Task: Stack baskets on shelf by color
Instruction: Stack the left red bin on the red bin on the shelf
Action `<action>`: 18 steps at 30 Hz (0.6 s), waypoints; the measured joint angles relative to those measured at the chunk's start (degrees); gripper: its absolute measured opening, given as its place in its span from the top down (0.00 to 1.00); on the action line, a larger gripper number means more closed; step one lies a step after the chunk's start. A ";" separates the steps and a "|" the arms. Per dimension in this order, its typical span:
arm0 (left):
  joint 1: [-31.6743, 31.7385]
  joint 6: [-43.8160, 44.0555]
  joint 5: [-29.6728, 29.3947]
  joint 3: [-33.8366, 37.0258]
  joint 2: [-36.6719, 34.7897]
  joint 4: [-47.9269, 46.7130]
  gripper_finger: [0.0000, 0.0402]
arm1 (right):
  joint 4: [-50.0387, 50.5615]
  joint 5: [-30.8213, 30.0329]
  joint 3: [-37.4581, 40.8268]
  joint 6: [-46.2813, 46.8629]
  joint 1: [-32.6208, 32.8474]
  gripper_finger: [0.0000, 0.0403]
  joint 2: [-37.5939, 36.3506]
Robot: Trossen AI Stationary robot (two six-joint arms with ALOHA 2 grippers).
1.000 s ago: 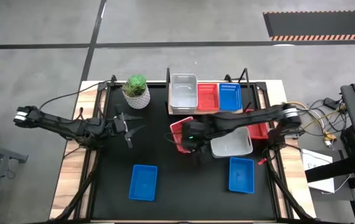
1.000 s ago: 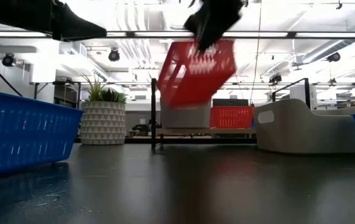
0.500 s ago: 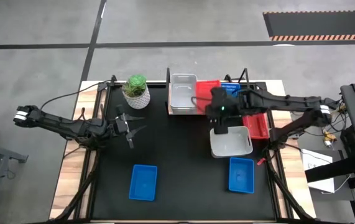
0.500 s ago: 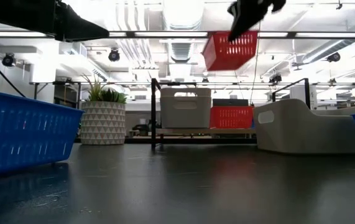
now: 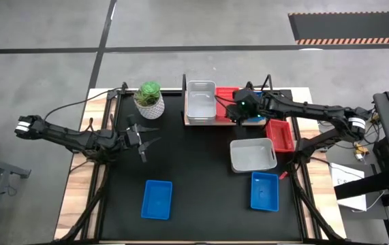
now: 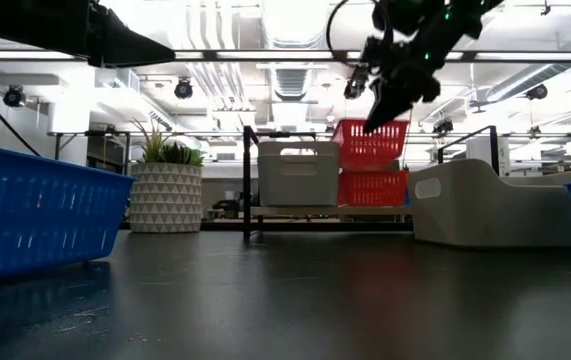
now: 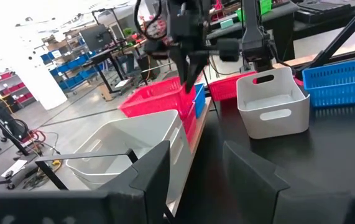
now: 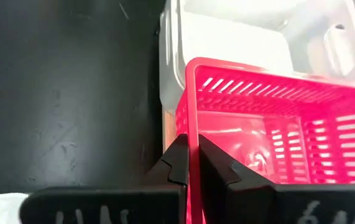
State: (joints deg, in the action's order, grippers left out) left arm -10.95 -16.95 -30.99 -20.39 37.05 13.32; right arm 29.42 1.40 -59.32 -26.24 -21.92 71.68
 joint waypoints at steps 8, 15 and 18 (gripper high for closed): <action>0.01 -0.02 -1.06 0.10 0.08 -0.10 0.67 | -2.00 0.36 1.29 -0.74 -2.11 0.98 2.59; 0.01 -0.02 -1.06 0.10 0.08 -0.06 0.67 | -2.00 0.07 0.08 -1.52 -2.47 0.98 5.54; 0.03 -0.02 -1.06 0.10 0.23 -0.09 0.67 | -2.13 0.06 -0.39 -1.49 -2.65 0.98 6.96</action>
State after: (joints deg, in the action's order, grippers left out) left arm -10.92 -16.97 -32.05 -20.29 37.28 13.23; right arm 27.29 1.46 -59.72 -27.73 -24.57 78.64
